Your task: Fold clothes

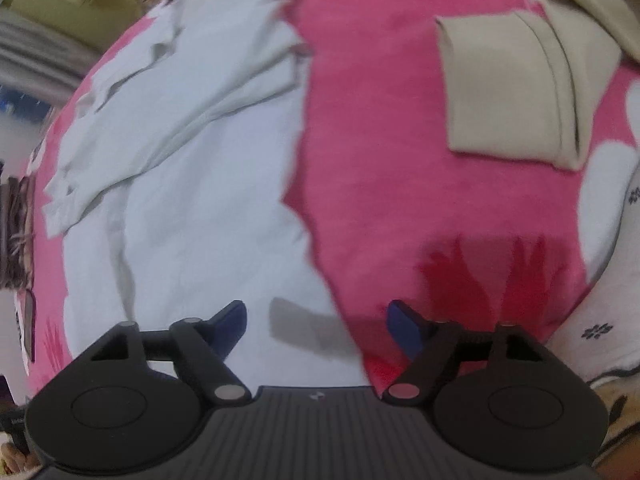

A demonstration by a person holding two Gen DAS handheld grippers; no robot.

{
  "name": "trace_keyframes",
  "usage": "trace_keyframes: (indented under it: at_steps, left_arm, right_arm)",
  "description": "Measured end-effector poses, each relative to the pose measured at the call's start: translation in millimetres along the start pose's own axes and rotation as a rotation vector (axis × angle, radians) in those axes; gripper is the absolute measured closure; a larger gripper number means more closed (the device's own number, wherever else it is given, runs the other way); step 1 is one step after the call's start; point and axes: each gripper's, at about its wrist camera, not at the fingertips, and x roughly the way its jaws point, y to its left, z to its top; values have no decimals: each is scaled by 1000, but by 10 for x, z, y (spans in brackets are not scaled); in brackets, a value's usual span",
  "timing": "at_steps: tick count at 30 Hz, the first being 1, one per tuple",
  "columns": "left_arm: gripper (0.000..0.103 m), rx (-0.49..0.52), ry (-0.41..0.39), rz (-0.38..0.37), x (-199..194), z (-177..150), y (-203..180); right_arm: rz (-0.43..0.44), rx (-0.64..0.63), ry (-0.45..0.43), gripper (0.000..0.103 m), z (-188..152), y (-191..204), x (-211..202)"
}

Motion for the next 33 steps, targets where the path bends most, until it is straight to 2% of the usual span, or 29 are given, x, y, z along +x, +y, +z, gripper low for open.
trace_keyframes:
  at_steps: [3, 5, 9, 11, 16, 23, 31, 33]
  left_arm:
    - [67, -18, 34, 25, 104, 28, 33]
    - [67, -26, 1, 28, 53, 42, 41]
    - [65, -72, -53, 26, -47, 76, 132]
    - [63, -93, -46, 46, -10, 86, 173]
    - [60, -75, -11, 26, 83, 77, 156]
    - [61, -40, 99, 17, 263, -4, 92]
    - [62, -92, 94, -79, 223, 3, 167]
    - [62, -91, 99, -84, 241, 9, 161]
  right_arm:
    - [1, 4, 9, 29, -6, -68, 58]
    - [8, 3, 0, 29, -3, -69, 38]
    - [27, 6, -34, 29, 63, -75, -18]
    - [27, 26, -36, 29, 83, -114, -6]
    - [67, 69, -18, 28, 101, -202, 65]
    - [154, 150, 102, 28, -145, -320, 147]
    - [222, 132, 274, 29, -496, -195, 209]
    - [239, 120, 321, 34, -578, -142, 251]
